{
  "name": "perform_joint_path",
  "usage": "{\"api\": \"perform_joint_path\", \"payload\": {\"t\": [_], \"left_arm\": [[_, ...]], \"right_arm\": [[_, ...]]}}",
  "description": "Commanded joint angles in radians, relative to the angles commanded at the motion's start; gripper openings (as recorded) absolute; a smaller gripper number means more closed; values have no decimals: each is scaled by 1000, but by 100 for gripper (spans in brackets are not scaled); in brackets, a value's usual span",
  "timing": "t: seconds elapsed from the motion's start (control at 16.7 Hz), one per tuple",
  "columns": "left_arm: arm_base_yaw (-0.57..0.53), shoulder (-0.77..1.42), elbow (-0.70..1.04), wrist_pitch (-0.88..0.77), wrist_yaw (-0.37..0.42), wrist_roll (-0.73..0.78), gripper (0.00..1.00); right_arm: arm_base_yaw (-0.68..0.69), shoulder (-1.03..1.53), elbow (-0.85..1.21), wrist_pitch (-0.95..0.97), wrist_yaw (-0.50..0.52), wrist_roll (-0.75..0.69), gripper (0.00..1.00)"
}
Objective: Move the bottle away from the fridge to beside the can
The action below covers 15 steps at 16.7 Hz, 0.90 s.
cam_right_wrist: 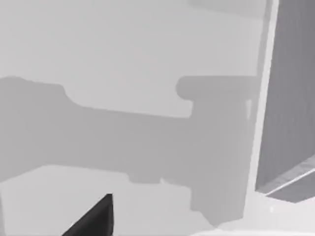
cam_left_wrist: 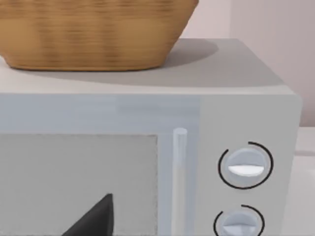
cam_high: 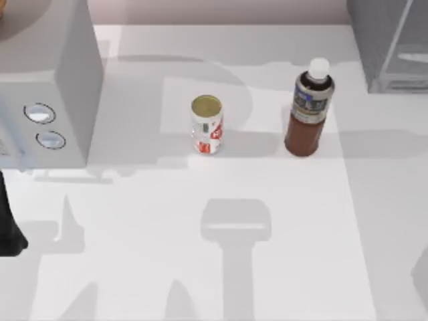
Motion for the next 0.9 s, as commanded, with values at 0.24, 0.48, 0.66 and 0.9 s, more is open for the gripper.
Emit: {"api": "perform_joint_path", "payload": {"t": [0.24,0.48,0.66,0.9], "left_arm": [[0,0,0,0,0,0,100],[0,0,0,0,0,0,100],[0,0,0,0,0,0,100],[0,0,0,0,0,0,100]], "right_arm": [[-276,314,88,-19,-110,-284,100],[-404,472,135,-34,-166,-414,100],[-418,492,142,-37,-173,-428,100],[-413,490,138,-34,-172,-426,100]]}}
